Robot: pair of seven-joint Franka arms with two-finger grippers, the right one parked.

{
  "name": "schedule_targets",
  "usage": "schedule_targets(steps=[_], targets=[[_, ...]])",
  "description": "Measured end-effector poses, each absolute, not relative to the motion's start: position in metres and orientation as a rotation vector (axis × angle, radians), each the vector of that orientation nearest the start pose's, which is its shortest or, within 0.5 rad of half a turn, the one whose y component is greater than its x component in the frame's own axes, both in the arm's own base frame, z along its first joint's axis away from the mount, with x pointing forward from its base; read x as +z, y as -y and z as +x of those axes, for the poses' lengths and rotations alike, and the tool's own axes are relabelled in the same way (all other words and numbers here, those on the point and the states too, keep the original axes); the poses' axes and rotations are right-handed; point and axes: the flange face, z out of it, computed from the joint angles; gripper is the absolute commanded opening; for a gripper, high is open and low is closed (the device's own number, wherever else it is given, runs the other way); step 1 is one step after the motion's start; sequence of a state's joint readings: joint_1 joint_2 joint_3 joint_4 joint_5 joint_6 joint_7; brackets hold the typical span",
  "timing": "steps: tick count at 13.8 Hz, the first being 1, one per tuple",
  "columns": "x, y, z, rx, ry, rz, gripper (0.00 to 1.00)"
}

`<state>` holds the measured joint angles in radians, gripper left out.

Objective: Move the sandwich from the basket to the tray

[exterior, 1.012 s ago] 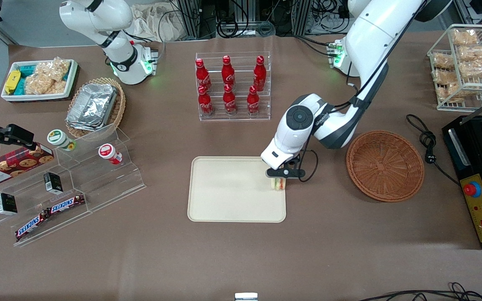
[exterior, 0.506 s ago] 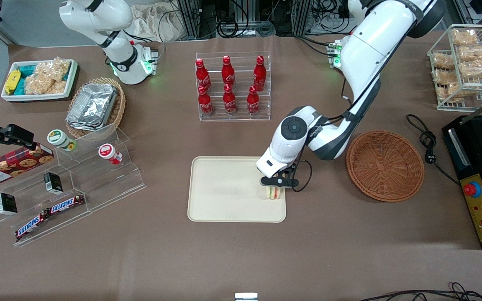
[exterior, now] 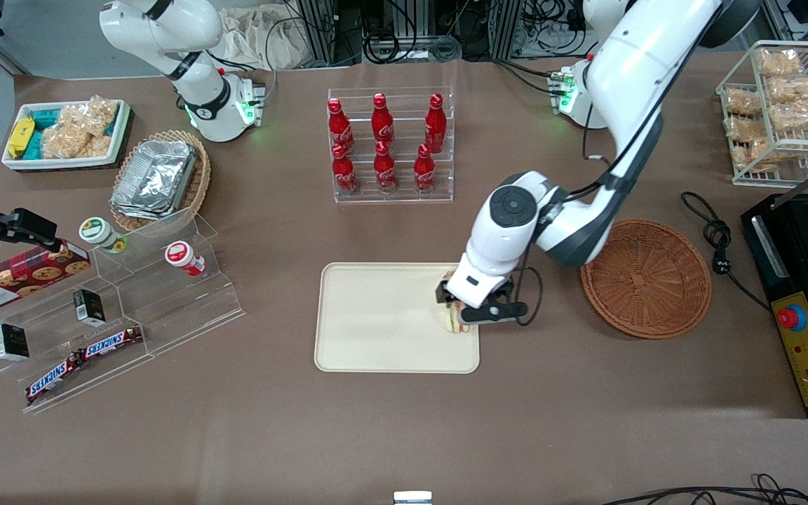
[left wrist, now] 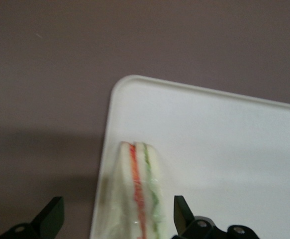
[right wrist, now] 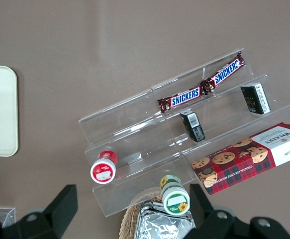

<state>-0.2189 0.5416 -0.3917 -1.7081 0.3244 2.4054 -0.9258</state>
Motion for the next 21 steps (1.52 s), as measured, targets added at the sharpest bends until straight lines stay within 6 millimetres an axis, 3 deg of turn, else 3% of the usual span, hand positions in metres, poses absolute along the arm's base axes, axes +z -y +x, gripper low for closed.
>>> schedule_targets(steps=[3,6,10,12,18,21], targets=[[0.373,0.336,0.588,-0.277,0.366,-3.185,0.99],[0.423,0.300,0.586,-0.135,0.325,-3.204,0.99],[0.505,0.219,0.589,0.033,0.295,-3.179,0.99],[0.536,0.184,0.587,0.086,0.275,-3.167,0.99],[0.619,0.093,0.537,0.188,0.253,-3.113,0.99],[0.636,0.084,0.515,0.172,0.256,-3.107,0.99]])
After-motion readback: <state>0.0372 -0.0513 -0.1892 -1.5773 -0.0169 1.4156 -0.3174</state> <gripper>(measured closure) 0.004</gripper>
